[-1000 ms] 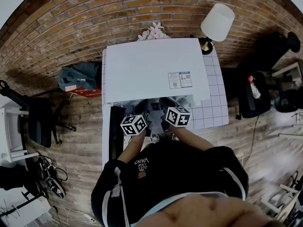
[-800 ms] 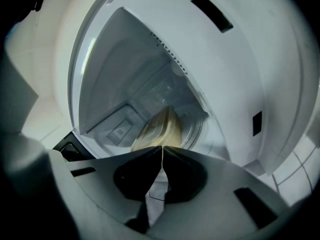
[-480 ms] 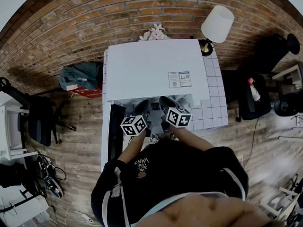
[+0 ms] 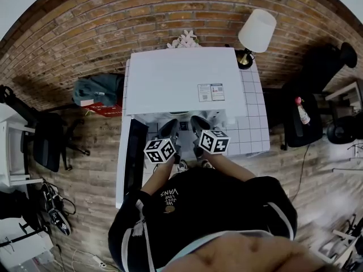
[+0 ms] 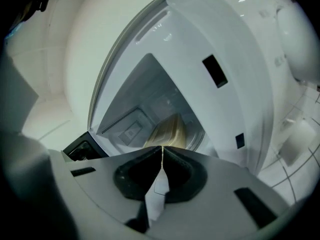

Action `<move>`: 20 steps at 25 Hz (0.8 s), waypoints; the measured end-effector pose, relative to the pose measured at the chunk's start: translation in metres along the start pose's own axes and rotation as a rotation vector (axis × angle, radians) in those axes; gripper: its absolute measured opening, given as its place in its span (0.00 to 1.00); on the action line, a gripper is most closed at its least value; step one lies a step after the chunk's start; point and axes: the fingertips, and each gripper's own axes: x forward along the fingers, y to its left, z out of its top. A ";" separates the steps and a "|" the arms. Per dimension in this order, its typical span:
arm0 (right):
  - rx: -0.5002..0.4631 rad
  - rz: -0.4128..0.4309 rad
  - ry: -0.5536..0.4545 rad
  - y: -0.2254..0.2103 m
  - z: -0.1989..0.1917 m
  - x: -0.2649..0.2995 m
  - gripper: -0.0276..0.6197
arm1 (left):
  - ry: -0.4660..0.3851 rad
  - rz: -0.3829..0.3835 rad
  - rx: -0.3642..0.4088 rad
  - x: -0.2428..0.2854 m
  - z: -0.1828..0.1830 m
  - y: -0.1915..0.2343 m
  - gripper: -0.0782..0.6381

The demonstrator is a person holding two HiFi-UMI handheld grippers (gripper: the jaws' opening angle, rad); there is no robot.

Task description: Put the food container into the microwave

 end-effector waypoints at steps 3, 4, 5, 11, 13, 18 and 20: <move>-0.015 0.015 0.000 0.002 0.001 -0.007 0.06 | -0.008 -0.003 0.005 -0.003 -0.001 -0.009 0.13; -0.019 0.019 0.000 0.002 0.002 -0.010 0.06 | -0.010 -0.003 0.007 -0.004 -0.002 -0.011 0.13; -0.022 0.023 0.000 0.002 0.002 -0.013 0.06 | -0.012 -0.003 0.008 -0.005 -0.003 -0.014 0.13; -0.037 0.044 0.007 0.003 0.001 -0.028 0.06 | -0.029 0.013 0.020 -0.013 -0.008 -0.028 0.13; -0.051 0.063 0.013 0.004 -0.001 -0.033 0.06 | -0.035 0.019 0.023 -0.016 -0.011 -0.033 0.13; -0.096 0.101 0.033 0.007 -0.006 -0.047 0.06 | -0.045 0.038 0.025 -0.024 -0.021 -0.045 0.13; -0.111 0.110 0.042 0.005 -0.008 -0.052 0.06 | -0.048 0.044 0.030 -0.027 -0.025 -0.050 0.13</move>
